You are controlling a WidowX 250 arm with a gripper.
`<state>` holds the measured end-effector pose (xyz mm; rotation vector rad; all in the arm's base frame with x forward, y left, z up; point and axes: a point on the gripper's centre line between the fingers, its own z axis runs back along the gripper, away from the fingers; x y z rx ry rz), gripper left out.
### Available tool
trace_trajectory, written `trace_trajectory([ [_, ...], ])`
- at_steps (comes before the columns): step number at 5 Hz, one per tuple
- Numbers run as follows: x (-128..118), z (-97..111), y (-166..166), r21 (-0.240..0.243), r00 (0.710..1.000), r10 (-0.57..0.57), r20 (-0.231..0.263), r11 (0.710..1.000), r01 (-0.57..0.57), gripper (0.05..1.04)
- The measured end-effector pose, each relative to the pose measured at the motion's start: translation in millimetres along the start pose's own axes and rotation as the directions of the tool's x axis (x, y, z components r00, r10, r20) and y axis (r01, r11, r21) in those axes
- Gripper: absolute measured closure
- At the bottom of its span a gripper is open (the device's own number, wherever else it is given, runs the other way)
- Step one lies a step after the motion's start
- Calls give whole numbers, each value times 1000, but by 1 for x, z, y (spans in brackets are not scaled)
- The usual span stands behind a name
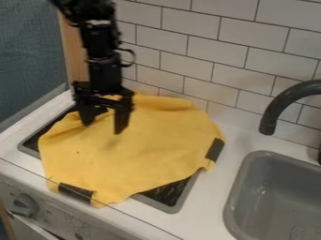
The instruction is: Fold the cloth from left to right
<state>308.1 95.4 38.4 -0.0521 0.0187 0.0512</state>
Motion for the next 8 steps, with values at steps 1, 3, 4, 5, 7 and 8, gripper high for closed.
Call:
trace_trajectory([
  [1, 1, 7, 18, -8, 998, -21, 66, 1000, 22, 85],
  [3, 15, 16, 47, -18, 994, -1, 107, 1000, 3, 85],
  [4, 25, 13, 55, 1, 995, -15, 95, 1000, 15, 85],
  [5, 34, 5, 61, 2, 996, -32, 87, 1000, 31, 85],
  [7, 34, -14, 68, 23, 997, -65, 27, 998, 65, 85],
  [8, 37, -17, 68, 15, 996, -81, 24, 997, 80, 143],
])
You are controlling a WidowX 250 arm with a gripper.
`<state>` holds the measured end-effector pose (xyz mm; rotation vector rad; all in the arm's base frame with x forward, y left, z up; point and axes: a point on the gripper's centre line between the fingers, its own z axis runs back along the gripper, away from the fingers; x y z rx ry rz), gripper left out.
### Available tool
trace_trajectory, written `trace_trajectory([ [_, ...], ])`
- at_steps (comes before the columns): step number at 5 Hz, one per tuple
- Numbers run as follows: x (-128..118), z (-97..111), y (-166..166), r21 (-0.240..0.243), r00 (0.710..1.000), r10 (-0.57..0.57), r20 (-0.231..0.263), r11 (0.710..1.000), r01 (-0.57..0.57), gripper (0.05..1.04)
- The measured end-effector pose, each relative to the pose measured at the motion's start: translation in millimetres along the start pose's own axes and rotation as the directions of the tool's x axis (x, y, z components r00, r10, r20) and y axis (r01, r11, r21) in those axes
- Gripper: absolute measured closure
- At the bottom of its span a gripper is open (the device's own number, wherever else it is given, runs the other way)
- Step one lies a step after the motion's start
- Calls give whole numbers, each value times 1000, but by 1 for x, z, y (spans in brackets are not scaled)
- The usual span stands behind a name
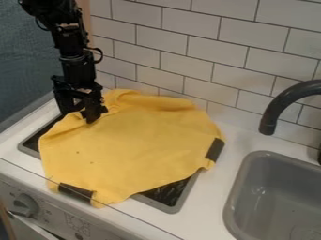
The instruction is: Fold the cloth from left to right
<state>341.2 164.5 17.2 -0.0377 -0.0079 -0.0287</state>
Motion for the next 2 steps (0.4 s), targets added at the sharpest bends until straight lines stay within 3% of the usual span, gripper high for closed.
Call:
trace_trajectory([
  [2, 4, 0, 0, 3, 1000, 0, 27, 1000, 0, 749],
])
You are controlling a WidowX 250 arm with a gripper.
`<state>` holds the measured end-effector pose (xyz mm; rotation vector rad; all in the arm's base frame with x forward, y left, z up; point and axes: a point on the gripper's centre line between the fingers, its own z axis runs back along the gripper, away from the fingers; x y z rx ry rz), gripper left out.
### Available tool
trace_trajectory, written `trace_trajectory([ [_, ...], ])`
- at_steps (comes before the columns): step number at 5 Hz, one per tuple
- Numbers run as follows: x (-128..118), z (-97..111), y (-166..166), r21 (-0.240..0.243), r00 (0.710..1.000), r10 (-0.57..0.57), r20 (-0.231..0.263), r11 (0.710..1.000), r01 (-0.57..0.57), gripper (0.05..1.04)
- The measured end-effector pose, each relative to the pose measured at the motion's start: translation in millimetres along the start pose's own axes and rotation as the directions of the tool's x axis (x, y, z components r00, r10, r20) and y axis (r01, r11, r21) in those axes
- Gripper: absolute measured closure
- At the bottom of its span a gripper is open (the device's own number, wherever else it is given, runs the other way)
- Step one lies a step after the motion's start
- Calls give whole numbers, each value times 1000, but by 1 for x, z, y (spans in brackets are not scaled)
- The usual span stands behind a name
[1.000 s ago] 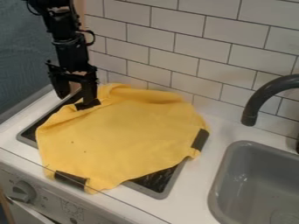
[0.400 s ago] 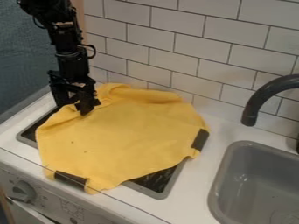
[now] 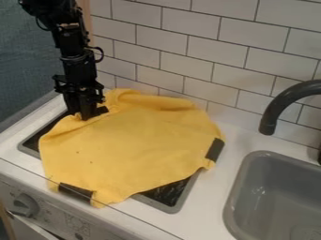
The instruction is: Fold the cloth from left to right
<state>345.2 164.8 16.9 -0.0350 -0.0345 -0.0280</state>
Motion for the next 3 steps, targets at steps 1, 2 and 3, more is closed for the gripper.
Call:
trace_trajectory([
  [1, -1, -1, -1, -3, 1000, -1, -3, 1000, 1, 939],
  [2, -1, -1, -1, -4, 1000, 0, -3, 1000, 0, 1028],
  [3, -1, -1, -1, -7, 1000, 7, -5, 1000, -7, 1035],
])
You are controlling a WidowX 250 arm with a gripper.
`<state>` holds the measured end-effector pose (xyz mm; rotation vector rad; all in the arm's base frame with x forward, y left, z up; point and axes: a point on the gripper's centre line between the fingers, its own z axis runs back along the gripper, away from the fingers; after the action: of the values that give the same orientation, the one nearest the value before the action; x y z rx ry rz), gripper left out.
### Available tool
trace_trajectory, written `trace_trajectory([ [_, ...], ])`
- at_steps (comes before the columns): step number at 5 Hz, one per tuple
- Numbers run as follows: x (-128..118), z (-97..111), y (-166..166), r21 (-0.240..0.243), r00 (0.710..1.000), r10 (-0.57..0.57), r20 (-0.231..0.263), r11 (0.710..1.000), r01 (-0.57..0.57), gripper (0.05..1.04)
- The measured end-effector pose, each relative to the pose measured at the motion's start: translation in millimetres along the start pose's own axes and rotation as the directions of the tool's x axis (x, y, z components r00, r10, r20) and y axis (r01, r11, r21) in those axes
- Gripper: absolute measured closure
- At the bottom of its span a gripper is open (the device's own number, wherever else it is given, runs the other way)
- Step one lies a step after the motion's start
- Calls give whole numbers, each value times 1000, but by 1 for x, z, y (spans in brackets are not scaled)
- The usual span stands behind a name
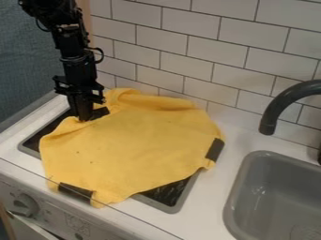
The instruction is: Fold the cloth from left to right
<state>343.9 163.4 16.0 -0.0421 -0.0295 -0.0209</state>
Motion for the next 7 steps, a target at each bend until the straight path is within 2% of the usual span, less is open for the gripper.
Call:
trace_trajectory([
  [1, -5, 1, -6, -38, 999, 18, -31, 999, -19, 1035],
  [3, -9, 37, -30, -119, 1000, 0, -12, 993, -1, 1035],
  [4, -10, 46, -45, -148, 1000, -29, 4, 989, 29, 1035],
  [5, -10, 51, -72, -158, 995, -96, 7, 983, 96, 1035],
  [7, -4, 35, -141, -150, 960, -280, -6, 950, 276, 1035],
])
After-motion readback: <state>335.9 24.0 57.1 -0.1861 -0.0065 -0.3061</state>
